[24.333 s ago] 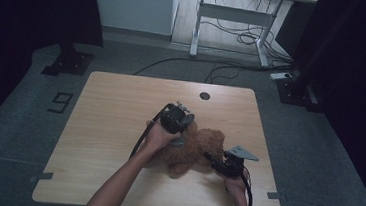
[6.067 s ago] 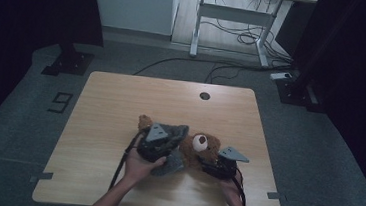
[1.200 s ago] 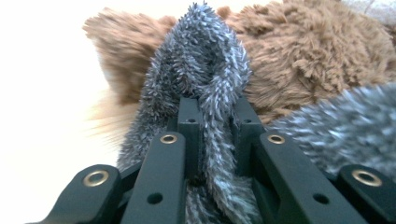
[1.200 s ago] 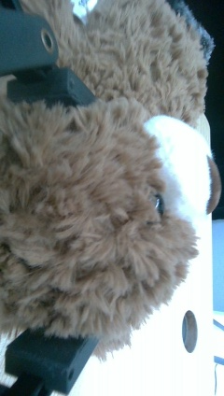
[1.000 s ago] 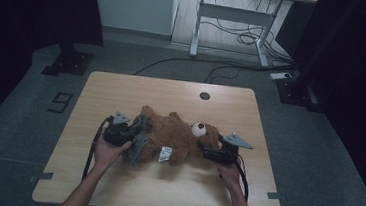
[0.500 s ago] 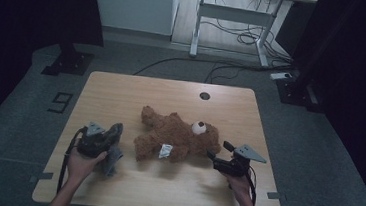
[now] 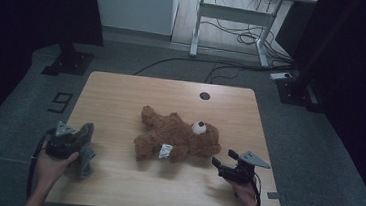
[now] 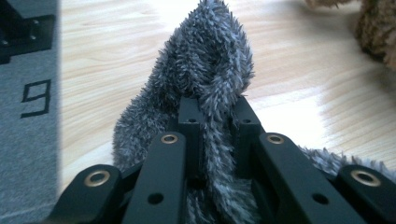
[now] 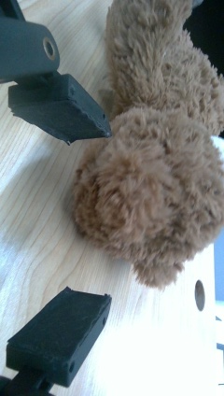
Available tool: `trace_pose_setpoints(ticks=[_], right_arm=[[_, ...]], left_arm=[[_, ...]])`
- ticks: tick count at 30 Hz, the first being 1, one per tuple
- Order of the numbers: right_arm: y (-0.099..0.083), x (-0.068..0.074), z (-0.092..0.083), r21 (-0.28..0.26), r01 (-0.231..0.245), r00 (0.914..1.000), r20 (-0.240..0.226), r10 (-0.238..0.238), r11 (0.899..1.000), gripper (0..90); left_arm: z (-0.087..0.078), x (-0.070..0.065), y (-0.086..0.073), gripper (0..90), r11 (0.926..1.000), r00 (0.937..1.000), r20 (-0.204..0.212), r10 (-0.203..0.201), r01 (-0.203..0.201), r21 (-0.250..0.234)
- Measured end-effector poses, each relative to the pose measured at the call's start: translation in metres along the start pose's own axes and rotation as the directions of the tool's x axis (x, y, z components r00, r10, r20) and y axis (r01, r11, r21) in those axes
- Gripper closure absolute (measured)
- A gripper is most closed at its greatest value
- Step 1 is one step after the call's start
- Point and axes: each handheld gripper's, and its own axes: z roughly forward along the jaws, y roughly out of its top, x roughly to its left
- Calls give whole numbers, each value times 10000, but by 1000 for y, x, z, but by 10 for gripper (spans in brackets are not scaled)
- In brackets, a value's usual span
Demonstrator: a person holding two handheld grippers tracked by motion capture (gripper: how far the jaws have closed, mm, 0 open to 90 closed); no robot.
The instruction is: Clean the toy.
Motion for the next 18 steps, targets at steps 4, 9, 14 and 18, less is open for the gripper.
trace_pose_setpoints(ticks=[4,9,14,18], right_arm=[[1,-1,0,-13,-45,10000,50,45,10000,160],[0,1,0,73,-31,10000,43,30,10000,160],[0,-1,-1,70,-119,9999,31,119,9999,160],[0,-2,-1,57,-137,9999,34,137,9999,160]], left_arm=[[15,-8,-9,781,9990,9996,264,103,-115,441],[43,-28,-14,771,9953,9976,607,325,-379,893],[48,-34,-9,649,9973,9971,687,325,-368,632],[43,-38,-3,399,9975,9959,664,613,-635,312]])
